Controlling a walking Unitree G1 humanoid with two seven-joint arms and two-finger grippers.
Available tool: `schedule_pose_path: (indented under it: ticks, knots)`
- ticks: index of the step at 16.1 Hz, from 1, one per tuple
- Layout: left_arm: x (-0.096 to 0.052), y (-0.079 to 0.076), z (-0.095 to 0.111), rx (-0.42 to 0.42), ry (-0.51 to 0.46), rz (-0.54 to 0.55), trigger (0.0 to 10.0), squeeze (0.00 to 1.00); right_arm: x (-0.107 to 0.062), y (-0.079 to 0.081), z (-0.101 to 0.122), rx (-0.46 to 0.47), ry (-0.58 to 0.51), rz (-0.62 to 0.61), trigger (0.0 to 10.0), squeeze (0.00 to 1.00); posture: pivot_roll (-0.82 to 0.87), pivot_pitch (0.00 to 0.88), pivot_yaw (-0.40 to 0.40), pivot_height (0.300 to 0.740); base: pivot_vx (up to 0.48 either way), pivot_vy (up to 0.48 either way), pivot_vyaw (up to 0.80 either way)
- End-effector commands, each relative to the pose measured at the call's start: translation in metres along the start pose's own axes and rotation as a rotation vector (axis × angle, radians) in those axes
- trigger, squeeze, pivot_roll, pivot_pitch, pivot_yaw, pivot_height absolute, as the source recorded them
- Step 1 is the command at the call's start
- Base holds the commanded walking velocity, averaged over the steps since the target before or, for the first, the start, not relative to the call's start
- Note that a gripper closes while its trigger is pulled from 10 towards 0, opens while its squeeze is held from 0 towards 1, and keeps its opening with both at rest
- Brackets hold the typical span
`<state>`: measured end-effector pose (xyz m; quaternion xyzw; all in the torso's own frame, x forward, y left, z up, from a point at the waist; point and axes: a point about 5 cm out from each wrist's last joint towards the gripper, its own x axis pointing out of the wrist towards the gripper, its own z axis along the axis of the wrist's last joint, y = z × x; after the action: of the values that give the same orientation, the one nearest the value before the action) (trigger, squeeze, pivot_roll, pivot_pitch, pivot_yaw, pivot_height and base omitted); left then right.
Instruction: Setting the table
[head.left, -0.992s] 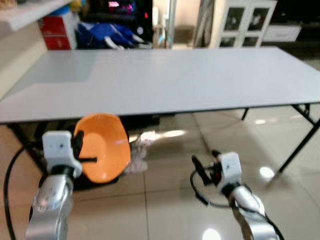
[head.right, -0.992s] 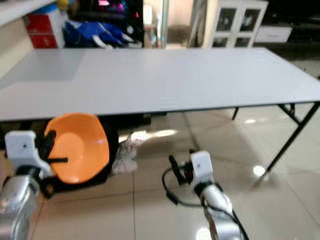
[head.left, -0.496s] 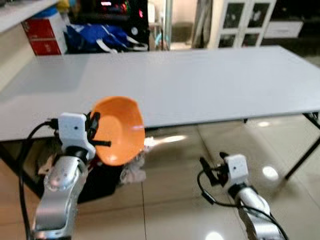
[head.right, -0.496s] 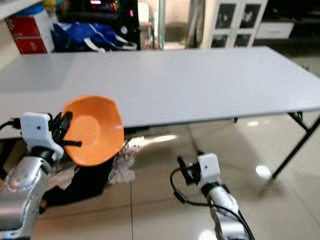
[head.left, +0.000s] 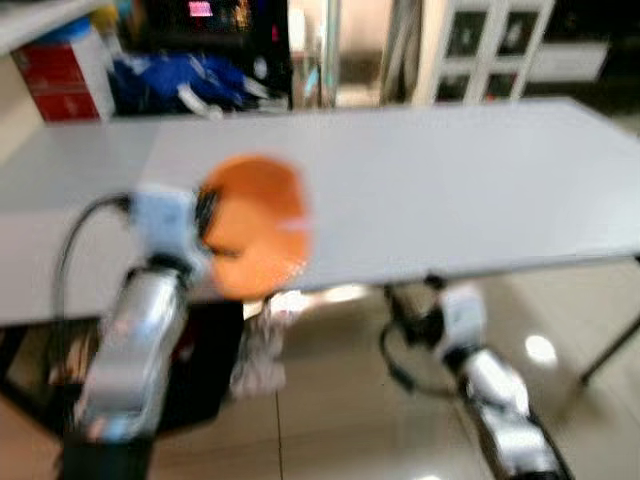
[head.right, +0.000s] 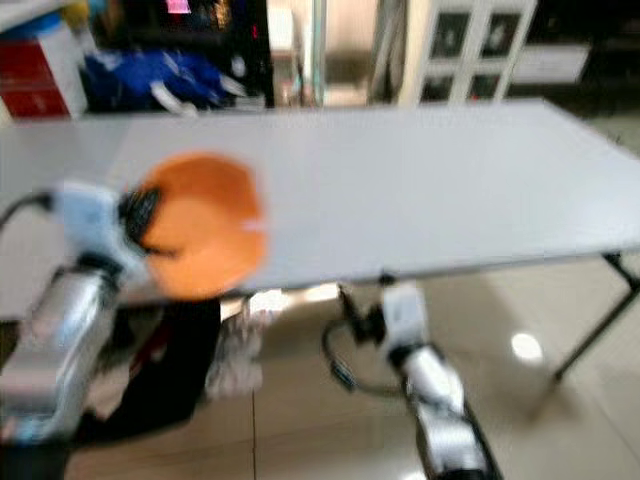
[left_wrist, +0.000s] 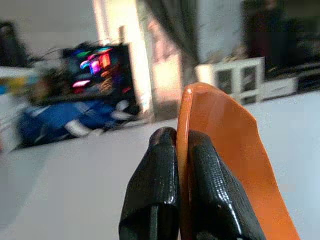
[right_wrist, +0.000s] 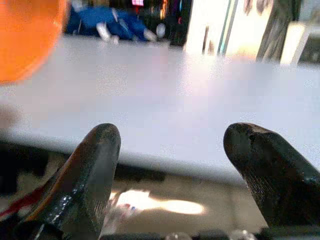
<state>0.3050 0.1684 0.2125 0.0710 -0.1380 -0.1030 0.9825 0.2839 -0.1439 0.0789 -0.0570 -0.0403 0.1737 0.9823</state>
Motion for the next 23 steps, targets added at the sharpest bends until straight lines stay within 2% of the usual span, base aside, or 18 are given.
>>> schedule_pose_path:
  ticks: [1, 2, 3, 4, 5, 7, 10, 13, 14, 16, 19, 20, 22, 23]
  knots:
    - [0.005, 0.008, 0.012, 0.023, -0.046, 0.003, 0.0, 0.0, 0.008, 0.01, 0.01, -0.003, -0.032, 0.033, 10.0, 0.0, 0.02, 0.0, 0.0, 0.736, 0.48, 0.0, 0.0]
    - [0.024, 0.003, 0.019, 0.033, -0.066, -0.054, 0.0, 0.0, 0.008, 0.014, 0.015, -0.001, -0.035, 0.037, 10.0, 0.0, 0.01, 0.0, -0.001, 0.736, 0.48, 0.0, 0.0]
    - [0.031, 0.004, 0.021, 0.03, -0.07, -0.063, 0.0, 0.0, 0.008, 0.015, 0.017, -0.001, -0.038, 0.039, 10.0, 0.0, 0.01, 0.0, 0.001, 0.736, 0.48, 0.0, 0.0]
    - [0.053, 0.014, 0.024, -0.014, -0.056, -0.047, 0.0, 0.0, 0.007, 0.018, 0.023, 0.0, -0.04, 0.038, 10.0, 0.0, 0.01, 0.0, 0.001, 0.736, 0.48, 0.0, 0.0]
    - [0.065, 0.022, 0.026, -0.034, -0.041, -0.017, 0.0, 0.0, 0.005, 0.018, 0.024, 0.002, -0.034, 0.034, 10.0, 0.0, 0.0, 0.0, 0.002, 0.736, 0.0, 0.0, 0.0]
    - [0.082, 0.033, 0.028, -0.103, -0.019, 0.025, 0.0, 0.0, 0.003, 0.021, 0.027, 0.003, -0.027, 0.034, 10.0, 0.0, -0.01, 0.0, 0.003, 0.736, 0.0, 0.0, 0.0]
    - [0.1, 0.044, 0.019, -0.308, 0.04, 0.121, 0.0, 0.0, 0.0, 0.022, 0.03, 0.003, -0.014, 0.035, 10.0, 0.0, -0.03, 0.0, -0.001, 0.736, 0.0, 0.0, 0.0]
    - [0.101, 0.052, -0.009, -0.585, 0.13, 0.285, 0.0, 0.0, -0.004, 0.019, 0.031, -0.007, 0.009, 0.036, 10.0, 0.0, -0.06, 0.0, -0.009, 0.736, 0.0, 0.0, 0.0]
    - [0.1, 0.053, -0.014, -0.615, 0.142, 0.312, 0.0, 0.0, -0.005, 0.018, 0.031, -0.008, 0.014, 0.037, 10.0, 0.0, -0.06, 0.0, -0.009, 0.736, 0.0, 0.0, 0.0]
    - [0.091, 0.052, -0.039, -0.759, 0.223, 0.423, 0.0, 0.0, -0.008, 0.017, 0.031, -0.014, 0.032, 0.039, 10.0, 0.0, -0.08, 0.0, -0.011, 0.736, 0.0, 0.0, 0.0]
    - [0.08, 0.052, -0.06, -0.852, 0.283, 0.522, 0.0, 0.0, -0.012, 0.016, 0.028, -0.016, 0.051, 0.042, 10.0, 0.0, -0.08, 0.0, -0.014, 0.736, 0.0, 0.0, 0.0]
    - [0.072, 0.055, -0.071, -0.88, 0.313, 0.589, 0.0, 0.0, -0.012, 0.015, 0.026, -0.016, 0.057, 0.045, 10.0, 0.0, -0.08, 0.0, -0.015, 0.736, 0.0, 0.0, 0.0]
    - [0.066, 0.055, -0.08, -0.895, 0.333, 0.625, 0.0, 0.0, -0.013, 0.015, 0.024, -0.016, 0.066, 0.052, 10.0, 0.0, -0.08, 0.0, -0.019, 0.736, 0.0, 0.0, 0.0]
    - [0.062, 0.056, -0.084, -0.875, 0.349, 0.648, 0.0, 0.0, -0.014, 0.015, 0.023, -0.017, 0.072, 0.056, 10.0, 0.0, -0.09, 0.0, -0.021, 0.736, 0.0, 0.0, 0.0]
